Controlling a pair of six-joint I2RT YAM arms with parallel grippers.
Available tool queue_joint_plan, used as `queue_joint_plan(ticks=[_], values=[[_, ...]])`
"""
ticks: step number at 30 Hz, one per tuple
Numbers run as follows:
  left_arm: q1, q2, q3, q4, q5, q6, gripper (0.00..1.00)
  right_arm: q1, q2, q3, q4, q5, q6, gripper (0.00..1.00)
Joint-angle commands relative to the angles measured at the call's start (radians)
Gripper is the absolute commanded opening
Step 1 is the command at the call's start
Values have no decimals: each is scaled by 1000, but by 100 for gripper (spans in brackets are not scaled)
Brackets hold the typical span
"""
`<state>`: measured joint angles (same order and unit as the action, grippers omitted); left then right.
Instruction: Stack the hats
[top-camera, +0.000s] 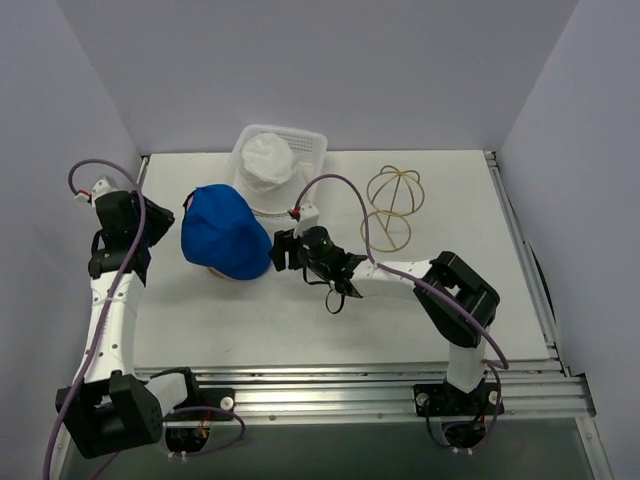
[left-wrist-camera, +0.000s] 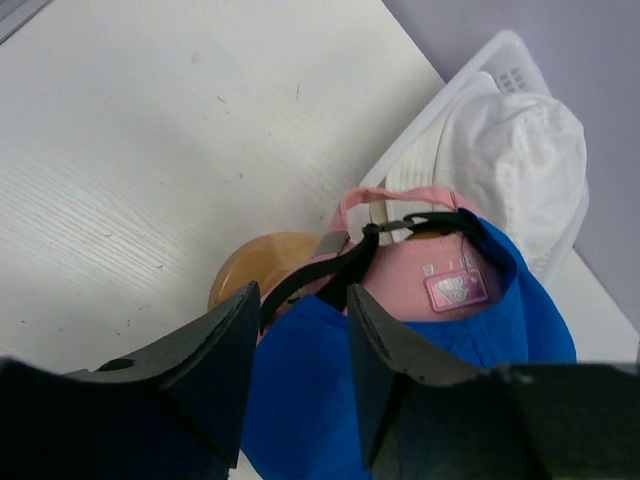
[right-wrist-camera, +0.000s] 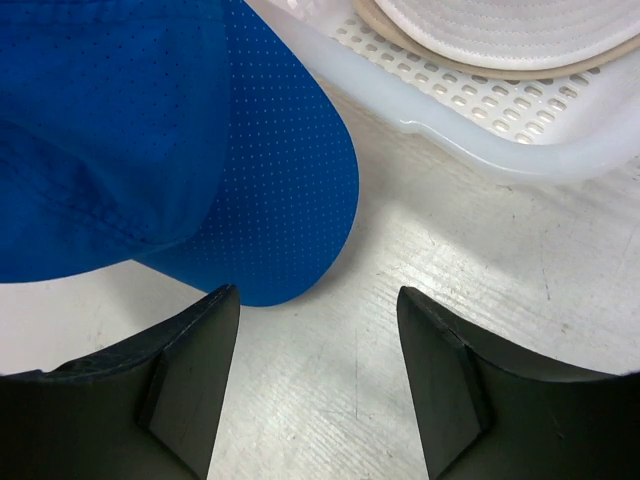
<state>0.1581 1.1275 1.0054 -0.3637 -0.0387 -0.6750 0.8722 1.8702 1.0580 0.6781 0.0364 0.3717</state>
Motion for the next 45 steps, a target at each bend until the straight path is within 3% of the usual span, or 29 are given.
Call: queue_joint_plan(ticks=[1, 3, 6, 11, 15, 21, 29, 35, 45], values=[[98, 14, -11, 81, 101, -63, 50, 7, -89, -30, 40, 3, -2, 60], [155, 63, -14, 132, 213, -80, 51, 8, -118, -41, 18, 5, 1, 60], [176, 173, 36, 132, 258, -60, 52, 8, -167, -65, 3, 0, -4, 60], [178, 380, 68, 230, 339, -58, 28, 14, -275, -125, -3, -9, 1, 60], [156, 503, 30, 395, 407, -121, 17, 22, -365, -173, -12, -9, -2, 60], [43, 473, -88, 538, 212, -127, 16, 25, -462, -205, -34, -4, -16, 60], [23, 581, -120, 614, 154, -147, 13, 30, -563, -254, -28, -9, -8, 60], [11, 624, -156, 729, 223, -153, 12, 33, -637, -285, -29, 14, -7, 60], [-72, 631, -186, 698, 174, -167, 7, 42, -661, -299, -34, 43, -10, 60]])
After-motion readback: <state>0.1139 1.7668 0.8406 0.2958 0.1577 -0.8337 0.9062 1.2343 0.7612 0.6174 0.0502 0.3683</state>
